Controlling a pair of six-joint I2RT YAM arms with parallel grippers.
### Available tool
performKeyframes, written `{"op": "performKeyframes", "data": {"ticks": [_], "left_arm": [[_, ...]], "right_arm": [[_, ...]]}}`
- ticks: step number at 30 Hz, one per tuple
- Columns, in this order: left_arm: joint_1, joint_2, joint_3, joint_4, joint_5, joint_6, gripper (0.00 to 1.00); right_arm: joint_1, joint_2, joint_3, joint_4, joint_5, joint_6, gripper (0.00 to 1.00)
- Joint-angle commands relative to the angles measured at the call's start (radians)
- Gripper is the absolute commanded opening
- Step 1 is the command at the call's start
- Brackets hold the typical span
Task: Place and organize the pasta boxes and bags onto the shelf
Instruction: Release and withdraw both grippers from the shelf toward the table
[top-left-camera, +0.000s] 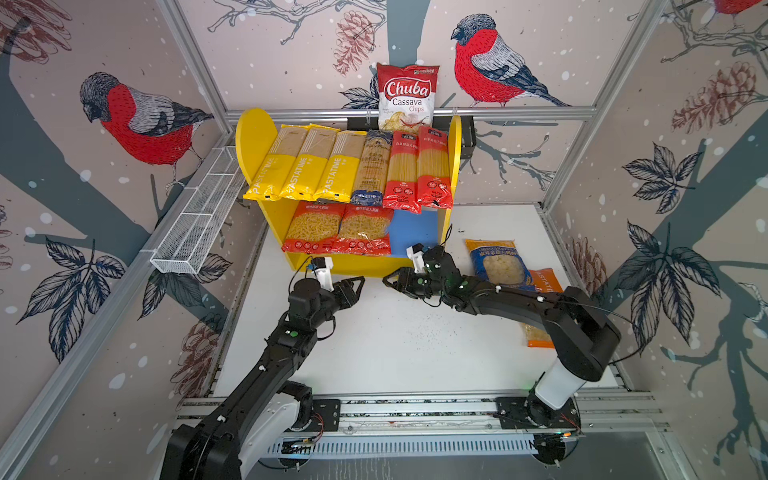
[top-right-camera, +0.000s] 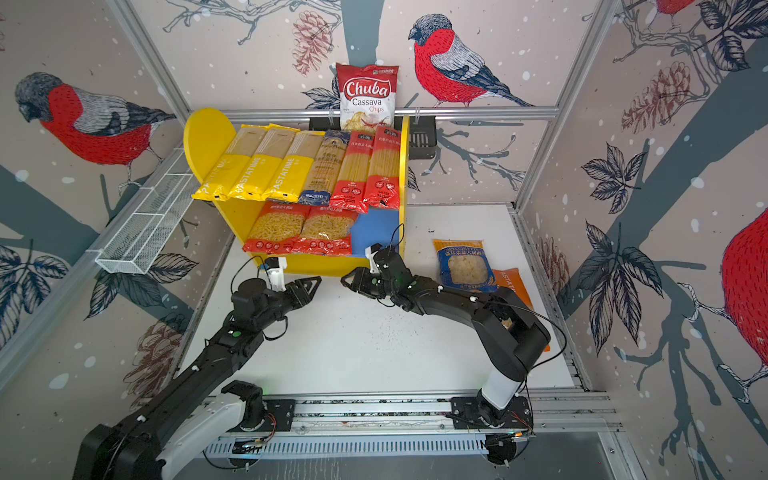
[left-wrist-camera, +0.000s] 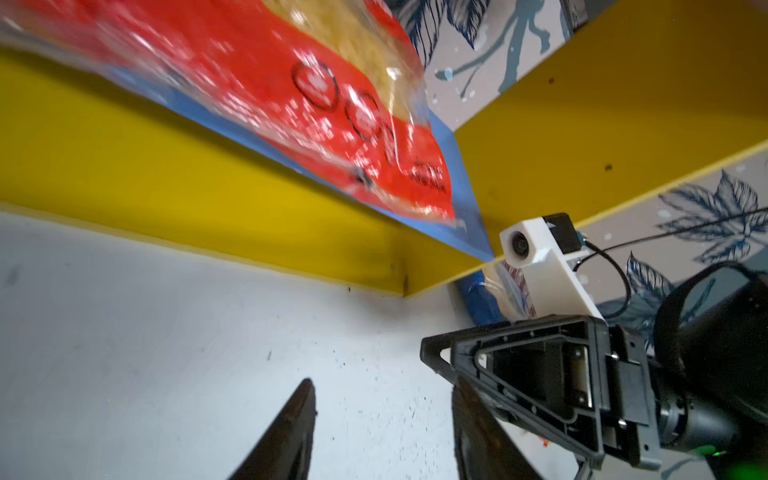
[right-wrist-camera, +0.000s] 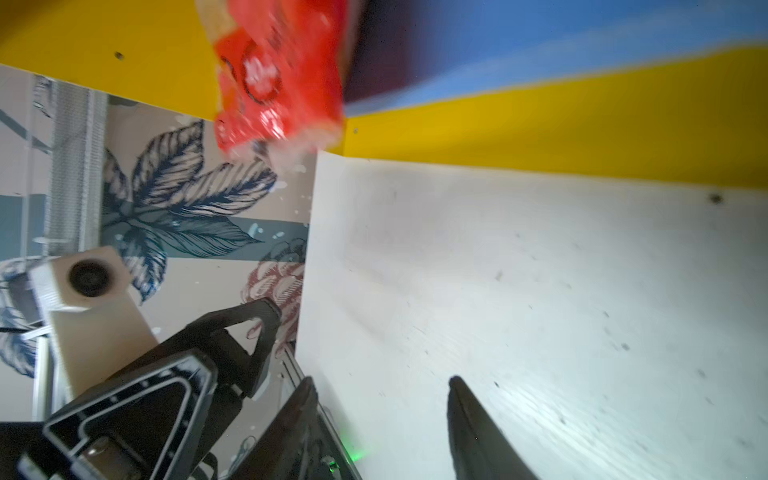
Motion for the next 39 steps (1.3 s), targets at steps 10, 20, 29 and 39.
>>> {"op": "performKeyframes", "data": {"ticks": [10, 20, 29, 39], "left_arm": [[-0.44, 0.135, -0.065, 0.334, -0.35, 0.122, 0.63], [-0.555, 0.399, 0.029, 0.464, -0.327, 0.102, 0.64], [-0.577, 0.445, 0.072, 0.446, -0.314, 0.103, 0.64], [-0.579, 0.376, 0.015, 0.436, -0.384, 0.117, 0.64]], "right_arm": [[-0.183, -0.365, -0.245, -0.541, 0.437, -0.141, 0.52], [-0.533, -0.657, -0.392, -0.645, 0.492, -0.18, 0.63], [-0.704, -0.419, -0.332, -0.377, 0.323, -0.266, 0.59], [-0.726, -0.285, -0.179, -0.454, 0.383, -0.36, 0.6]]}}
